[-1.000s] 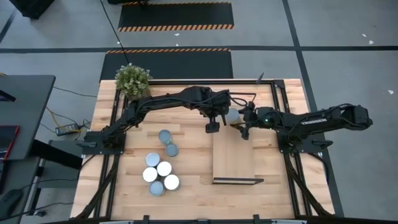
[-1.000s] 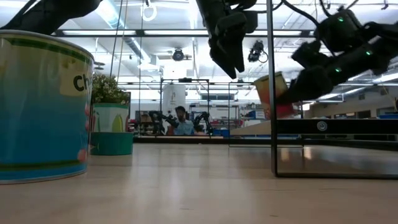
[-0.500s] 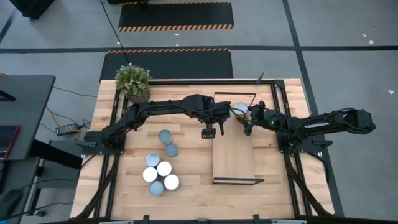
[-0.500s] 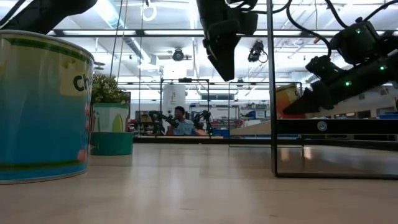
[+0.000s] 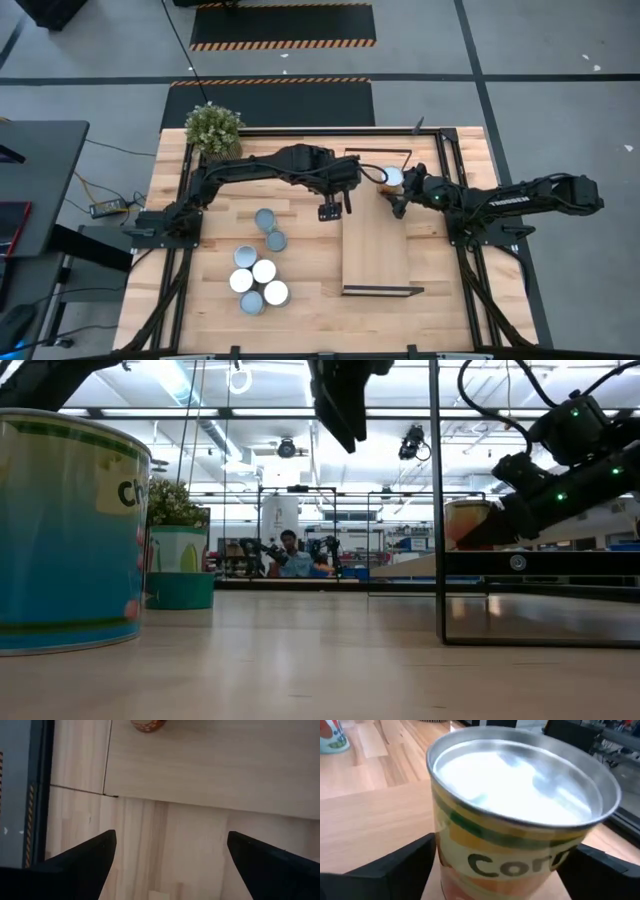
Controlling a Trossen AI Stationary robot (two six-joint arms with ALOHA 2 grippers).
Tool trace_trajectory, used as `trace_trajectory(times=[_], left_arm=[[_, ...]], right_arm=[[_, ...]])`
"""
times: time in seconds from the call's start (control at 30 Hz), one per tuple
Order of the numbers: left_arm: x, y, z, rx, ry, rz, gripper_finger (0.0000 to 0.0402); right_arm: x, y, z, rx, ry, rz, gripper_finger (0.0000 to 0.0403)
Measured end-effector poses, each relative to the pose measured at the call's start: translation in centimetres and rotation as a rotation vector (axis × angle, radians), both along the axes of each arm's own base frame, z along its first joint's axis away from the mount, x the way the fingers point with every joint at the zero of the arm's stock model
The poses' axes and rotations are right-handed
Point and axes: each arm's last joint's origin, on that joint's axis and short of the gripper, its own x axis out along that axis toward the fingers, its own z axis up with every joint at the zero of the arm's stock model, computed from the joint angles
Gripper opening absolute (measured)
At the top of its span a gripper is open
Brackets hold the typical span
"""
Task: Pick and place cans onto a shelf
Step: Put the canned corn on the shelf
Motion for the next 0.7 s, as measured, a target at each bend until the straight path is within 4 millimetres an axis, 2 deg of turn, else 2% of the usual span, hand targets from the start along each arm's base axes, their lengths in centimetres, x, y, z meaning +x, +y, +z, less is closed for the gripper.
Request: trace_trajectory(times=[0.3,0.47,0.57,0.7], left_arm=[[-1.3,-0.4,1.0,-0.028,0.037,-0.002,0.0387],[-1.5,-1.4,1.6,-0.006,0.012,-0.023,0.0387],[-0.9,-2.3,0.6,0.024,0.001,-0.051,0.0387],[-0.4,-2.9,-2.5,0.025,0.043,-0.075,0.0387]], right_arm=[[0.8,-0.2,1.2,0.056,0.074,-0.024,0.0391],[1.0,-0.3,1.7,0.100,0.129,-0.052,0.0391],[1.0,-0.1,2.3,0.117,0.161,-0.084,0.0389],[1.4,0.2,3.1,0.147,0.178,-0.089,0.0389]])
